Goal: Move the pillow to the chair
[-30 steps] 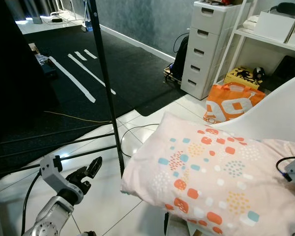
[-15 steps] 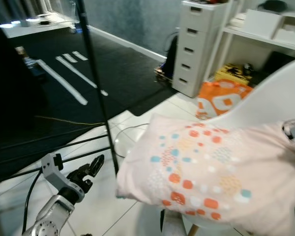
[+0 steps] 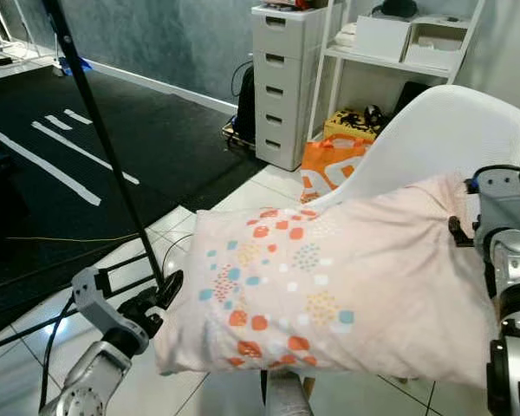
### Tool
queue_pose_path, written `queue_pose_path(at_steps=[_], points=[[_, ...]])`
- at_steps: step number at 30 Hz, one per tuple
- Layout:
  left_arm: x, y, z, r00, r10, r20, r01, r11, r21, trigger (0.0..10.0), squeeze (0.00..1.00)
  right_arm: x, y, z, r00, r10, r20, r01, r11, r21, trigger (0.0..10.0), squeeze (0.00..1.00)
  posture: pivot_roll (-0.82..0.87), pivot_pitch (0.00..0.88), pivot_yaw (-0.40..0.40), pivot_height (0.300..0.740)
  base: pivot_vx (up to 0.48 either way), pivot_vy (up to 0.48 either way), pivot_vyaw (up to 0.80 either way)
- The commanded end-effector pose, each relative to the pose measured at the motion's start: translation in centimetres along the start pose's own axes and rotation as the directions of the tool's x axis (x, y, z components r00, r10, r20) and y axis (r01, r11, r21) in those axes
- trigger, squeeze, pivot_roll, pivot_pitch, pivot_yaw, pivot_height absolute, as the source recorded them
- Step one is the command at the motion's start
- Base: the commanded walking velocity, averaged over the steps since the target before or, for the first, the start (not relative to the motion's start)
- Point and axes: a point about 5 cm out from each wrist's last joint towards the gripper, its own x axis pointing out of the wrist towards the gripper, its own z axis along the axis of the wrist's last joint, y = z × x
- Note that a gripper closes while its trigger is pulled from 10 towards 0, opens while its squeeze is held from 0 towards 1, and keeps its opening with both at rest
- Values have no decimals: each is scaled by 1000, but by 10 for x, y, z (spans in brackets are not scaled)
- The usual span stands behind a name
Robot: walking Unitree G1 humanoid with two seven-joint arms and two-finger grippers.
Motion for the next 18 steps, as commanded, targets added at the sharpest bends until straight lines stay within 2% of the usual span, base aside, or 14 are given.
queue_pose_path(at_steps=[1,2,3,5,7,8,10,11,12,14,16,18], points=[[-2,4,2,1000,15,1,-15,1000,7,10000,0,4,18,-2,998,60,-10,-60,998,-9,10000,0,-244,56,-23,581,0,0,0],[-3,3,2,1000,9,-2,-9,1000,4,10000,0,3,9,-10,998,-14,-67,11,999,-46,10000,0,-248,57,-23,591,0,0,0],[-3,3,2,1000,9,-2,-9,1000,4,10000,0,3,9,-10,998,-14,-67,11,999,-46,10000,0,-248,57,-23,591,0,0,0],[-2,1,1,1000,-4,-8,4,1000,0,10000,0,0,-1,-21,985,-79,-152,71,996,-59,10000,0,-248,57,-23,601,0,0,0],[-2,1,1,1000,-4,-8,4,1000,0,10000,0,0,-1,-21,985,-79,-152,71,996,-59,10000,0,-248,57,-23,601,0,0,0],[-1,-1,-1,1000,-13,-16,13,1000,2,10000,0,-1,-4,-30,974,-95,-206,84,995,-61,10000,0,-250,58,-24,606,0,0,0],[-1,-2,-2,1000,-21,-24,21,1000,2,10000,0,-3,-3,-38,965,-72,-251,70,997,-20,10000,0,-250,59,-22,616,0,0,0],[-1,-2,-2,999,-23,-25,23,1000,1,10000,0,-2,2,-34,974,-21,-224,30,999,35,10000,0,-252,61,-19,621,0,0,0],[-2,-2,-2,999,-26,-26,26,1000,0,10000,0,0,12,-21,987,74,-142,-56,990,126,10000,0,-252,61,-18,626,0,0,0],[-2,-2,-2,999,-26,-26,26,1000,0,10000,0,0,12,-21,987,74,-142,-56,990,126,10000,0,-252,61,-18,626,0,0,0],[-2,-3,-2,999,-31,-27,31,1000,-1,10000,0,0,25,0,976,218,-25,-206,949,238,10000,0,-254,62,-18,636,0,0,0],[-1,-3,-2,999,-36,-28,36,999,-4,10000,0,-3,33,15,940,341,20,-332,899,285,10000,0,-253,62,-19,646,0,0,0]])
